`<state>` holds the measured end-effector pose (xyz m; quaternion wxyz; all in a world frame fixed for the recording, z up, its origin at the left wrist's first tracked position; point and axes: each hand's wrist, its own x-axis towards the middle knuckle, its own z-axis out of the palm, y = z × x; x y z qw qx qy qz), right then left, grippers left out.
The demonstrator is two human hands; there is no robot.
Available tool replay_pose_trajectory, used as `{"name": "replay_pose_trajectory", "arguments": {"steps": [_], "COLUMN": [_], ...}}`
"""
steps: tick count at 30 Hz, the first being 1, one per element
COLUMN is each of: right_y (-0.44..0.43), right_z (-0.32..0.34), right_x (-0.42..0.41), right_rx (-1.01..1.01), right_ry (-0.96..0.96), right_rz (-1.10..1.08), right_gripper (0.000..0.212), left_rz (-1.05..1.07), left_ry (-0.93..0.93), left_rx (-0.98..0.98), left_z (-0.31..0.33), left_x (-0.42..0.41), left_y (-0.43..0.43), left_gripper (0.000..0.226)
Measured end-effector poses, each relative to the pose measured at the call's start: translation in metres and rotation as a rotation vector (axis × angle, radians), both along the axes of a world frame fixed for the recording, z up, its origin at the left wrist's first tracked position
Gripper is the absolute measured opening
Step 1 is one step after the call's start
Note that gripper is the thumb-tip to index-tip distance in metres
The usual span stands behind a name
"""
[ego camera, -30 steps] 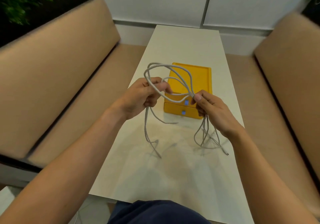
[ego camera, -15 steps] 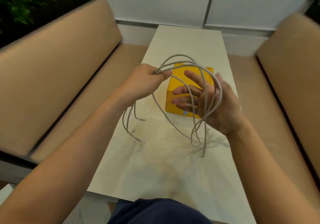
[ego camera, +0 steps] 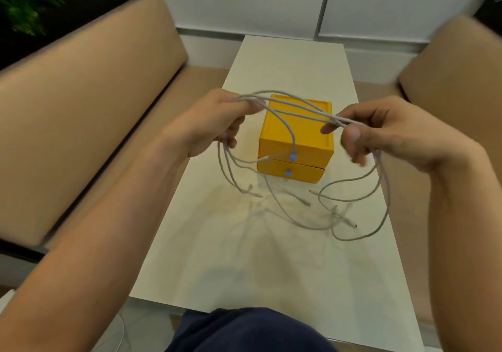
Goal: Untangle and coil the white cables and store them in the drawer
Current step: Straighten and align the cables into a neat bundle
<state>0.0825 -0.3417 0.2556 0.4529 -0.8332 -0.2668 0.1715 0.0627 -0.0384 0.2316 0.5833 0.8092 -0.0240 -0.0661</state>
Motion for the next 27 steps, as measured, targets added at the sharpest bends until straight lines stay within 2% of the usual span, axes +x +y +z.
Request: {"name": "replay_pose_trajectory", "arguments": {"steps": [4, 5, 6, 9, 10, 11, 14, 18, 19, 22, 25, 27], "right_y": [0.023, 0.037, 0.049, 0.066, 0.062, 0.056, 0.041, 0.017, 0.009, -0.005, -0.006, -0.005], "right_z": [-0.012, -0.017, -0.022, -0.024, -0.023, -0.019, -0.005, 0.020, 0.027, 0.033, 0.015, -0.007], "right_x": [-0.004, -0.007, -0.009, -0.010, -0.007, -0.006, -0.005, -0.006, -0.006, -0.009, -0.006, 0.005], "right_rx": [-0.045, -0.022, -0.002, 0.036, 0.083, 0.123, 0.229, 0.599, 0.637, 0.506, 0.237, 0.014], "right_ry": [-0.002, -0.024, -0.044, -0.103, -0.107, -0.130, -0.190, -0.158, -0.166, -0.318, -0.539, -0.569], "right_rz": [0.011, 0.012, 0.016, -0.028, -0.070, -0.103, -0.086, -0.200, -0.214, -0.286, -0.422, -0.462], "right_gripper": [0.108, 0.105, 0.090, 0.015, 0.010, 0.015, 0.012, 0.014, 0.013, 0.032, 0.026, 0.028], "left_rz": [-0.032, -0.062, -0.085, -0.124, -0.157, -0.207, -0.361, -0.326, -0.303, -0.256, -0.232, -0.208], "left_ry": [-0.133, -0.160, -0.185, -0.244, -0.240, -0.216, -0.085, -0.092, -0.104, -0.130, -0.113, -0.018], "left_rx": [0.138, 0.169, 0.191, 0.240, 0.258, 0.266, 0.169, 0.165, 0.149, 0.050, -0.003, -0.069], "left_z": [0.004, 0.005, 0.007, 0.018, 0.020, 0.021, 0.006, -0.021, -0.025, -0.032, -0.037, -0.042], "left_x": [0.000, -0.001, -0.002, -0.004, -0.004, -0.006, -0.010, -0.009, -0.010, -0.011, -0.013, -0.012], "left_y": [-0.010, -0.016, -0.021, -0.021, -0.016, -0.011, 0.000, 0.013, 0.018, 0.028, 0.028, 0.025], "left_gripper": [0.034, 0.035, 0.034, 0.032, 0.034, 0.036, 0.046, 0.046, 0.044, 0.037, 0.033, 0.029]}}
